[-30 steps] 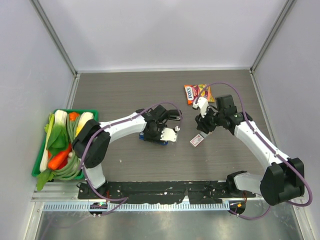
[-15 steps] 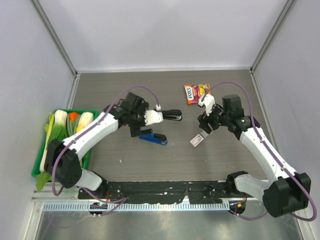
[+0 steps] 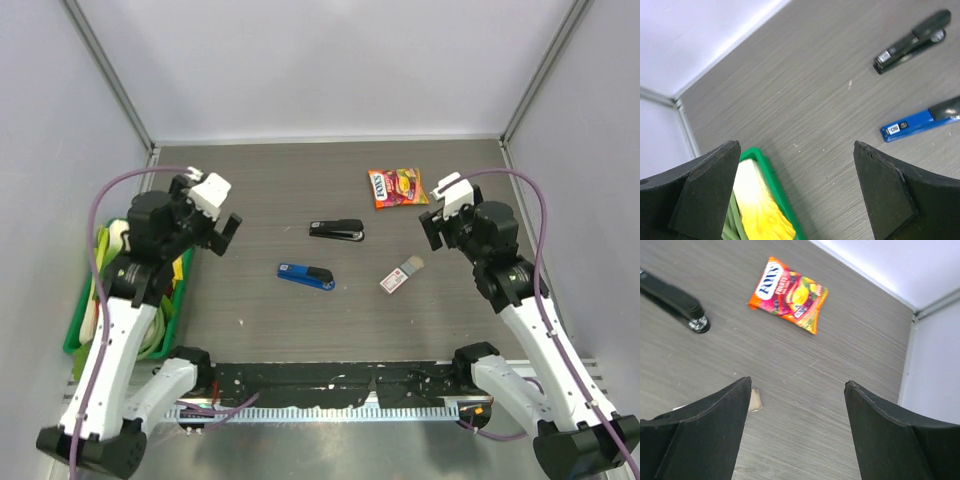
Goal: Load the staples into the stapler
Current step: Reset both arms
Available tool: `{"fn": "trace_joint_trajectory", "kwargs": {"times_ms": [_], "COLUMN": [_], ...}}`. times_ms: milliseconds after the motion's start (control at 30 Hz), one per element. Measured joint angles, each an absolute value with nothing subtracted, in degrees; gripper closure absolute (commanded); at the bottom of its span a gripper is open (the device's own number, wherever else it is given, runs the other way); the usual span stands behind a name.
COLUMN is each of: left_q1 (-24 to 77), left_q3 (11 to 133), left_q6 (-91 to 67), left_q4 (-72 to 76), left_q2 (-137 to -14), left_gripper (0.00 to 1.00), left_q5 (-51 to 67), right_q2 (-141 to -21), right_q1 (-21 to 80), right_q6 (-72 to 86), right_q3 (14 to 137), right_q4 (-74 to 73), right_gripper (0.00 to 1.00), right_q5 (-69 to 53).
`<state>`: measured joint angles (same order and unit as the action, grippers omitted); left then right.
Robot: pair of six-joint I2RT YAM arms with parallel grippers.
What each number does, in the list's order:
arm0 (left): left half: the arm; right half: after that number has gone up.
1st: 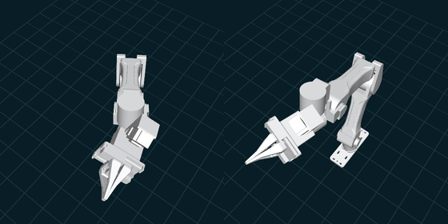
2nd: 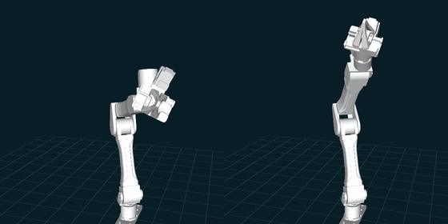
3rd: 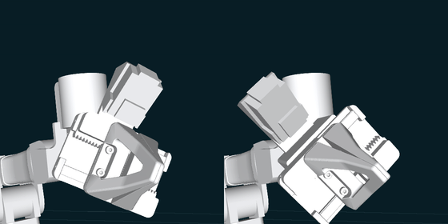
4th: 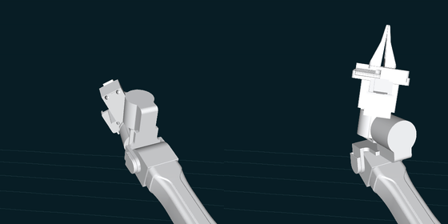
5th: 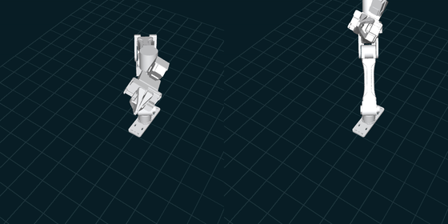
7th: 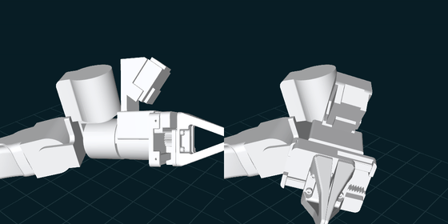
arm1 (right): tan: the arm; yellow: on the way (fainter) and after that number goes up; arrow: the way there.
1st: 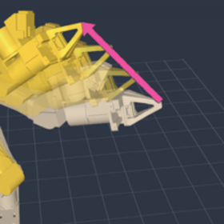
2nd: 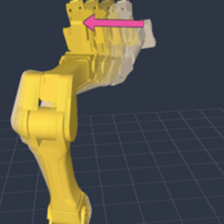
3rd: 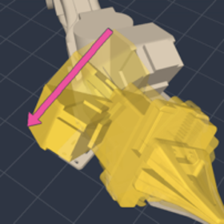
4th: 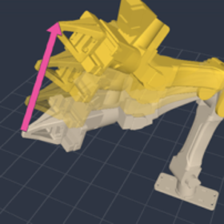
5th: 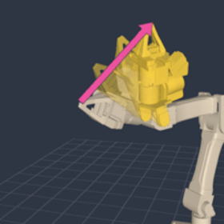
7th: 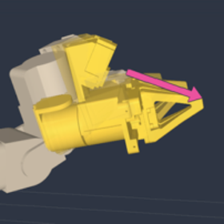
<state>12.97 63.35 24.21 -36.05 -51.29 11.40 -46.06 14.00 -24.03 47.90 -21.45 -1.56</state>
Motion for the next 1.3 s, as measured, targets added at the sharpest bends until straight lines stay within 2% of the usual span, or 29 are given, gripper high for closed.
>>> {"fn": "trace_joint_trajectory", "kwargs": {"times_ms": [333,500,667,1300], "left_q1": [5.45,3.66,1.91,-1.37], "left_q3": [56.40,52.80,51.18,47.42], "left_q6": [12.01,7.27,4.51,1.39], "left_q4": [-33.30,-28.82,-28.40,-24.60], "left_q2": [-34.63,-32.10,-30.46,-29.50], "left_gripper": [0.00,0.00,0.00,0.00], "left_q5": [1.85,-6.57,-8.62,-9.28], "right_q2": [-42.41,-39.68,-38.63,-38.65], "right_q1": [14.00,13.96,13.96,13.85], "right_q6": [-16.84,-13.93,-11.97,-8.84], "right_q3": [55.79,54.85,50.72,47.75], "right_q4": [-15.92,-6.87,-0.25,0.86], "right_gripper": [0.19,0.18,0.18,0.17], "right_q5": [10.17,17.63,23.99,24.27]}}
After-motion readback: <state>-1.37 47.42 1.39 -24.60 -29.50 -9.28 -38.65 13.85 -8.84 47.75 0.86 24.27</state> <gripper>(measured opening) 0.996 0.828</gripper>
